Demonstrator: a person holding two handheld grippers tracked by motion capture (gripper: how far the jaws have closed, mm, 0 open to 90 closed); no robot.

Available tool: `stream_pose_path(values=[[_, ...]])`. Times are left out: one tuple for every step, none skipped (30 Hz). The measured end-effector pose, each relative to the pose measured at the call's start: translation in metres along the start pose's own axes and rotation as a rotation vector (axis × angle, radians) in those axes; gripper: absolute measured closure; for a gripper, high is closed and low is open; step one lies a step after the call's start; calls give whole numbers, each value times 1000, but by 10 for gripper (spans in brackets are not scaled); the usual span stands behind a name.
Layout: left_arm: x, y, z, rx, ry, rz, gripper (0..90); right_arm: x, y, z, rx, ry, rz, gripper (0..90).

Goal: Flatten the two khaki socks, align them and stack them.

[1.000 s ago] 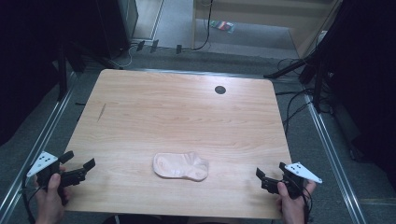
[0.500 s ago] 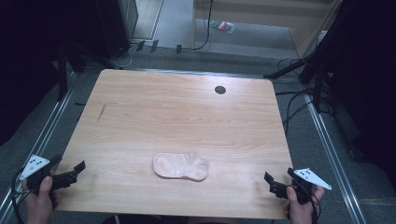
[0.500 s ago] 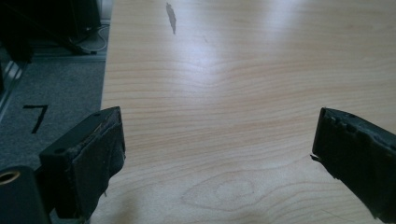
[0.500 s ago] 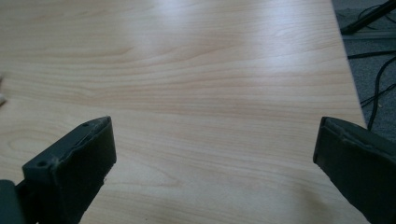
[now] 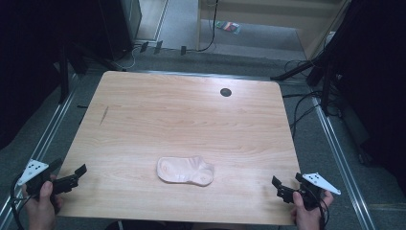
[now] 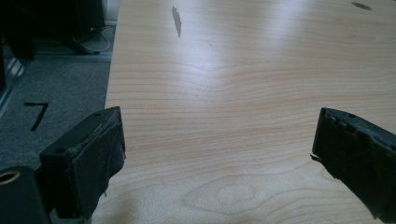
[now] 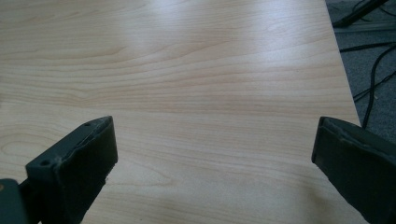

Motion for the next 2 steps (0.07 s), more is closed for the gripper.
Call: stream_pose_path(values=[[0,0,0,-2,0,0,29,1,1,0,10,-4,6,2],[0,0,0,-4,1,-2,29,1,1,0,13,-11,10,2]])
Point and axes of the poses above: each handheld gripper's, and its own axes: x roughly forward along the jaws, z roughly out of its underside, y roughly to its right, the point moved 2 cm from there along x, roughly forward along the jaws, and after that the axes turned 15 degrees about z, right-handed, at the moved point
